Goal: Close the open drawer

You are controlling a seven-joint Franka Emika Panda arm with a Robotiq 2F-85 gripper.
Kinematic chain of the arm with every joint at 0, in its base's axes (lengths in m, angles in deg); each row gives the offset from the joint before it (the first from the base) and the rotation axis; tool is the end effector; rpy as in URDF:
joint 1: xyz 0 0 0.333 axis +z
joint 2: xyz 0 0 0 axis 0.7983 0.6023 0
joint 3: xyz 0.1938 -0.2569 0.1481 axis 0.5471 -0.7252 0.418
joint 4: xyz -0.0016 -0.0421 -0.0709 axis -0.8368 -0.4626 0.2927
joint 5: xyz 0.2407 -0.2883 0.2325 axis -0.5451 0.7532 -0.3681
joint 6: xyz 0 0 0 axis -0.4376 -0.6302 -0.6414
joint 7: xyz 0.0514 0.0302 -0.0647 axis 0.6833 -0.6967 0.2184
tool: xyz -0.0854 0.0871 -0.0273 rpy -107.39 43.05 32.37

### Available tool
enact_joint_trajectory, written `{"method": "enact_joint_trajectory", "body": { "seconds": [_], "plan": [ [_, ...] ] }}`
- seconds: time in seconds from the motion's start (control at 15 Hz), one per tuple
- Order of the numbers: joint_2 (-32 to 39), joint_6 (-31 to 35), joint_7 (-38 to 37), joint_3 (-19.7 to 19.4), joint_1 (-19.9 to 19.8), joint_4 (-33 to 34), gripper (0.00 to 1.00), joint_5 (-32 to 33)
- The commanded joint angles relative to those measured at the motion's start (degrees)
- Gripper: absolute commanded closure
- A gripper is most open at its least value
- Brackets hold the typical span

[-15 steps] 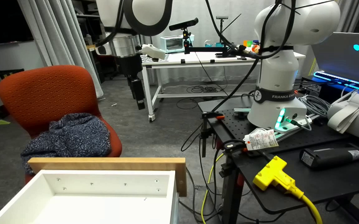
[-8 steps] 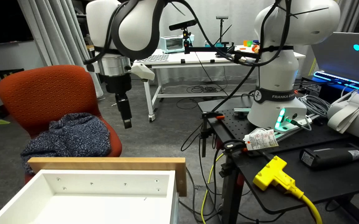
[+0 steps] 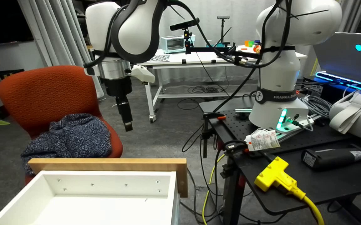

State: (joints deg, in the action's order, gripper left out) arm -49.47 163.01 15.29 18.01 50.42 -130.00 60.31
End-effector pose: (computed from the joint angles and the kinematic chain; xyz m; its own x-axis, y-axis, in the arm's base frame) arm 0.5603 -0.0334 0.1991 0.9651 0.2599 0.0328 0.2601 -0.9656 0.0000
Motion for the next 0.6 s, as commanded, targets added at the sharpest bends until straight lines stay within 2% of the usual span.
{"method": "enact_joint_trajectory", "body": {
  "seconds": [0.0,0.53],
  "plan": [
    [2.39,0.94,3.53,2.47,-2.08,1.26,0.0,-1.08],
    [11.51,0.96,8.49,9.41,-6.17,7.65,0.0,-7.48]
  ]
}}
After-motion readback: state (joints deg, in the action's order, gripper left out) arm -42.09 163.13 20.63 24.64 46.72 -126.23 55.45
